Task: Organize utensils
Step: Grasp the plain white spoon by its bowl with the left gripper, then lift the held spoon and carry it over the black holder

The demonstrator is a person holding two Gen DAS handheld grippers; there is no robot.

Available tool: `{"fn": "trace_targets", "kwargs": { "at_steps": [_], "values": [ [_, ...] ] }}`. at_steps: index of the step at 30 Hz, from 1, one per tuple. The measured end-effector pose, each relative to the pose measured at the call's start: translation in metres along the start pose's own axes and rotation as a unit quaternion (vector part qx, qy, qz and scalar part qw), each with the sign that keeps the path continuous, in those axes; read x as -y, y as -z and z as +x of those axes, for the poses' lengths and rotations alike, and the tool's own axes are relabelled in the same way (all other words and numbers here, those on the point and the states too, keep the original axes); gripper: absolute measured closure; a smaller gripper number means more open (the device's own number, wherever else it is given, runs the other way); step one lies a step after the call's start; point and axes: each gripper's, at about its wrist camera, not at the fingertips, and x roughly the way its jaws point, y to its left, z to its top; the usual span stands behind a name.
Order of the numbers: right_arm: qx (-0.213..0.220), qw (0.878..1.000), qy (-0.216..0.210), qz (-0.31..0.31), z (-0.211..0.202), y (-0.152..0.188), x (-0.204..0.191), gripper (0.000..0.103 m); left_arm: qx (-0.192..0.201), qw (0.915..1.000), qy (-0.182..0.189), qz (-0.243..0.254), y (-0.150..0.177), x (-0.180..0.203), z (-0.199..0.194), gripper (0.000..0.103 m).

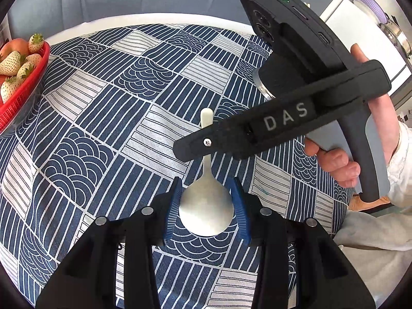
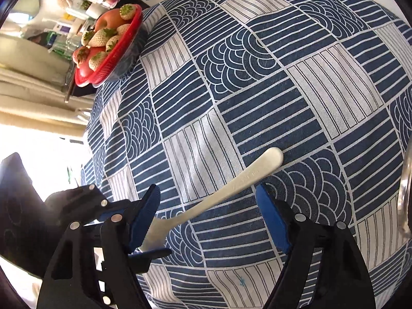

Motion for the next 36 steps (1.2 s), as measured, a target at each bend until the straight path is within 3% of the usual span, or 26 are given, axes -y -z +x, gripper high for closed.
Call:
{"fn": "trace_targets", "kwargs": {
  "at_steps": [1,2,4,8,10,16,18,19,20,22,29,30,32,36],
  "values": [
    [0.001,1.000,-0.012,0.014,0.000,0.000,0.003,0.042,0.001,1.0000,0.001,0.002,0.001,0.001,-0.002,0.064],
    [-0.001,0.999,-0.028,0.030,0.001,0.000,0.007,0.060,0.001,1.0000,0.004,0.002,0.002,0.002,-0.003,0.065],
    [-0.012,0.996,-0.061,0.066,0.007,0.001,0.017,0.082,0.003,1.0000,0.007,0.002,0.004,0.002,-0.005,0.066],
    [-0.011,0.987,-0.126,0.101,0.013,0.009,0.026,0.089,-0.006,0.9999,0.010,0.005,0.009,0.004,-0.003,0.074],
    [-0.006,0.987,-0.133,0.094,0.011,0.012,0.022,0.095,-0.017,0.9998,0.007,0.008,0.012,0.005,0.001,0.102],
    [0.019,0.988,-0.134,0.069,-0.006,0.015,0.012,0.099,-0.012,0.9999,-0.005,-0.001,0.014,0.002,-0.004,0.100],
    [0.029,0.989,-0.133,0.061,-0.011,0.016,0.010,0.099,-0.010,0.9999,0.005,-0.006,0.013,0.000,-0.006,0.078],
    [0.034,0.989,-0.134,0.061,-0.015,0.017,0.009,0.099,-0.007,1.0000,0.003,-0.005,0.012,0.001,-0.007,0.055],
    [0.040,0.988,-0.136,0.061,-0.018,0.017,0.009,0.099,-0.004,1.0000,0.002,-0.004,0.012,0.001,-0.009,0.045],
    [0.049,0.988,-0.136,0.059,-0.025,0.020,0.009,0.099,-0.003,0.9999,0.013,0.001,0.011,0.004,-0.011,0.045],
    [0.085,0.984,-0.147,0.059,-0.050,0.031,0.009,0.099,-0.019,0.9988,-0.007,0.044,0.007,0.018,-0.005,0.045],
    [0.091,0.983,-0.148,0.059,-0.055,0.032,0.009,0.099,-0.024,0.9985,-0.005,0.048,0.007,0.019,-0.003,0.046],
    [0.102,0.981,-0.151,0.060,-0.064,0.036,0.012,0.099,-0.033,0.9977,-0.014,0.057,0.006,0.024,0.000,0.062],
    [0.121,0.981,-0.145,0.053,-0.078,0.045,0.012,0.099,-0.034,0.9969,-0.009,0.071,0.003,0.030,-0.002,0.062]
  ]
}}
